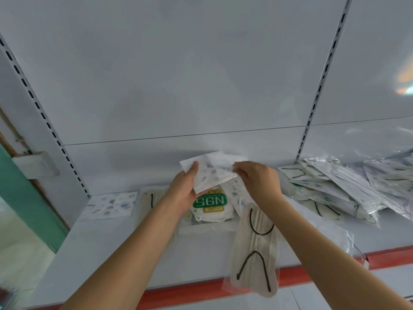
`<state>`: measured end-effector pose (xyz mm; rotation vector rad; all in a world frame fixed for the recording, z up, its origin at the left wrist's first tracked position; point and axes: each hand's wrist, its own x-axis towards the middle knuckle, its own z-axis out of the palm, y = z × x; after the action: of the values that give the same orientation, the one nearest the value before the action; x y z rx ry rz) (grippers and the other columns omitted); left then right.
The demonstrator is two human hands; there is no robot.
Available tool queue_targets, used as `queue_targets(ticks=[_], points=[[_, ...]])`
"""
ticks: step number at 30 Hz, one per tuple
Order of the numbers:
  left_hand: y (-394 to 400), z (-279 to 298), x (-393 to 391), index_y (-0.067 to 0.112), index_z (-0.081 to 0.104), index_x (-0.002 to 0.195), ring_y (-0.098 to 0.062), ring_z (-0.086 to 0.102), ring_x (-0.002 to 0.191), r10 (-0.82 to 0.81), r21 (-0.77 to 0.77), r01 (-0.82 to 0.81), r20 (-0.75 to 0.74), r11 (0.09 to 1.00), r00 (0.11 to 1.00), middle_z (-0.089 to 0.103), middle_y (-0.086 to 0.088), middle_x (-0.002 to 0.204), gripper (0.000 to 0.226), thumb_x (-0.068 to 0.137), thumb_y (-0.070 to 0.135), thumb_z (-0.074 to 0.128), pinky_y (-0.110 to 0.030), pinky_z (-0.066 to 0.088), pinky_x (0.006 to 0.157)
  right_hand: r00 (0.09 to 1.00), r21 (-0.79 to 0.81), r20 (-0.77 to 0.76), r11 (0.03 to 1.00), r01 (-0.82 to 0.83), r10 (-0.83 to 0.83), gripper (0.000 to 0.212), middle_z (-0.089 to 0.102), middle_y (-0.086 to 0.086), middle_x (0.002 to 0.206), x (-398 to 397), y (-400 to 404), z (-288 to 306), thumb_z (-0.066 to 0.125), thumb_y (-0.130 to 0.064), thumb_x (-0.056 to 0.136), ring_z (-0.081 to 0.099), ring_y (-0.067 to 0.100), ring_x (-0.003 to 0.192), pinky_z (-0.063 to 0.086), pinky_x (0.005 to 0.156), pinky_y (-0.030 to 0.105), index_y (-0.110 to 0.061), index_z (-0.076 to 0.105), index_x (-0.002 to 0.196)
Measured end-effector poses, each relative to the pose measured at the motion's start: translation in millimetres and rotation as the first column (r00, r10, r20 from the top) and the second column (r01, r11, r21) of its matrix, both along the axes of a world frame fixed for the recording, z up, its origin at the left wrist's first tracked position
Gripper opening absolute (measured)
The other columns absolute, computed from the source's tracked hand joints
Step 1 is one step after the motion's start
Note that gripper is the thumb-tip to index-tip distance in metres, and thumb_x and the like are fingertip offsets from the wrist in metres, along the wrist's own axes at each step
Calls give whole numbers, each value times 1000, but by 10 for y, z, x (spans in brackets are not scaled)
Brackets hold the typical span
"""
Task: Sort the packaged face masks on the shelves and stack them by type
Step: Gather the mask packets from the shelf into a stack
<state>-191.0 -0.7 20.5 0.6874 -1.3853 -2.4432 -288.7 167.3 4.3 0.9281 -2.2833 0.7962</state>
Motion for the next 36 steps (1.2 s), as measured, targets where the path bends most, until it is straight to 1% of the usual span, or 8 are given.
queue_targets(ticks=[2,4,6,8,16,21,29,36], points=[[-35,-9,37,10,65,111,-27,73,94,40,-24,-40,-17,999,999,78,-9,99,22,105,26,52,-47,58,91,952,-362,307,926,111,6,11,71,-1,77,32,52,187,65,-21,94,69,21,73,47,57,25,-16,66,85],[14,-16,95,10,62,117,-31,70,105,23,4,-23,-68,1000,997,75,-10,107,25,107,28,48,-54,52,100,759,-747,540,623,232,364,4,70,3,86,80,96,375,66,-13,93,71,19,82,55,65,24,-13,62,94],[117,14,160,10,60,124,-35,67,113,-5,79,16,-134,997,991,72,-15,121,34,107,35,44,-60,49,103,531,-853,523,417,316,667,20,72,11,100,130,87,447,68,-5,90,73,23,92,59,74,28,-4,63,109],[216,40,196,13,59,133,-34,66,119,-81,97,101,-196,990,977,70,-15,128,49,105,49,40,-59,49,104,412,-821,569,463,333,712,23,73,16,103,175,26,357,70,-5,89,74,24,92,59,74,27,2,65,111],[150,-57,126,7,69,115,-28,76,92,137,-93,-142,-55,986,989,78,-12,104,18,97,6,64,-40,64,78,615,-153,789,971,183,9,58,64,9,86,-105,165,-56,47,-66,91,63,28,83,53,71,39,-10,61,89],[67,-247,182,16,68,105,-17,74,82,147,-113,-146,2,983,989,77,-5,96,14,101,8,57,-35,60,76,759,579,455,803,144,-465,89,49,14,138,-318,225,-296,53,-80,78,43,36,129,43,99,44,-13,49,135],[43,-257,239,18,67,99,-16,72,82,199,-93,-198,5,976,980,75,-1,93,13,100,9,58,-28,58,66,739,-28,668,989,142,-87,31,66,-2,91,-639,196,-125,75,-38,84,59,17,76,40,57,26,-14,65,102],[160,-237,267,18,65,114,-17,72,87,222,-116,-222,-12,968,975,74,-3,104,14,103,16,56,-26,58,62,626,-613,695,747,257,355,38,71,4,100,-587,371,262,75,-25,87,71,25,90,58,72,35,-10,58,117]])
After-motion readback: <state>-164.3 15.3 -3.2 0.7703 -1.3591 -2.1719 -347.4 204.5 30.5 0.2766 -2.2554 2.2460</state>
